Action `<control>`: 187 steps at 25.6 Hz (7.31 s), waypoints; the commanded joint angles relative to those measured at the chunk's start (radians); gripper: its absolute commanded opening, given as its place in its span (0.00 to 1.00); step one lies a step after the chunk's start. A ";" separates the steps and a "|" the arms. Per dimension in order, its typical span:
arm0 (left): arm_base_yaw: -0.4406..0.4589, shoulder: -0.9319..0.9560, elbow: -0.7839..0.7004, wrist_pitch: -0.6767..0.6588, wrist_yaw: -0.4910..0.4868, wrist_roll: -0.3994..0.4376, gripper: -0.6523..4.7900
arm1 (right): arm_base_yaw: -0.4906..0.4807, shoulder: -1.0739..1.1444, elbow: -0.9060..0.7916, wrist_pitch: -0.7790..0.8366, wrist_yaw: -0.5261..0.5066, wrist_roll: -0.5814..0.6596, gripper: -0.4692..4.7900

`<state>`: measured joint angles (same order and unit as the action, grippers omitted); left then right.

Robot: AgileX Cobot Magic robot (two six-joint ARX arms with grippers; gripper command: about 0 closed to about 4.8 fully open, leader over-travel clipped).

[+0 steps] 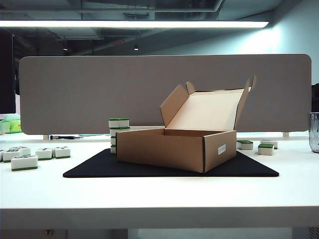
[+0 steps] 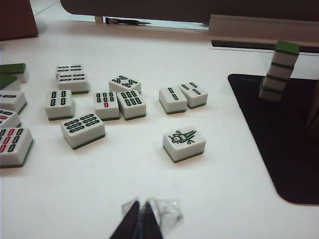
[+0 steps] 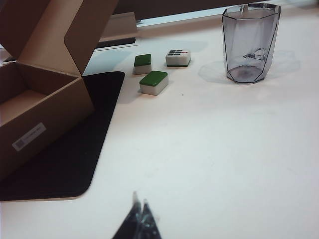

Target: Pick up four mahjong tiles and put them into the paper box.

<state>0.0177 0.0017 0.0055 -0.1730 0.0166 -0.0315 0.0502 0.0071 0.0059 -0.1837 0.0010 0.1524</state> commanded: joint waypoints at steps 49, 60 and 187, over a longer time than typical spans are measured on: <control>0.001 0.000 0.000 -0.012 0.029 0.031 0.11 | 0.002 -0.005 0.641 -0.577 -0.317 -0.070 0.09; 0.001 0.000 0.001 -0.012 0.029 0.030 0.11 | 0.002 -0.005 0.890 -0.774 -0.460 -0.070 0.09; -0.317 2.166 1.971 -0.576 0.101 0.169 0.80 | 0.000 0.189 0.896 -0.793 -0.467 -0.071 0.09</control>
<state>-0.2974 2.1685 1.9717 -0.7559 0.0994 0.1398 0.0498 0.1940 0.9005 -0.9852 -0.4652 0.0814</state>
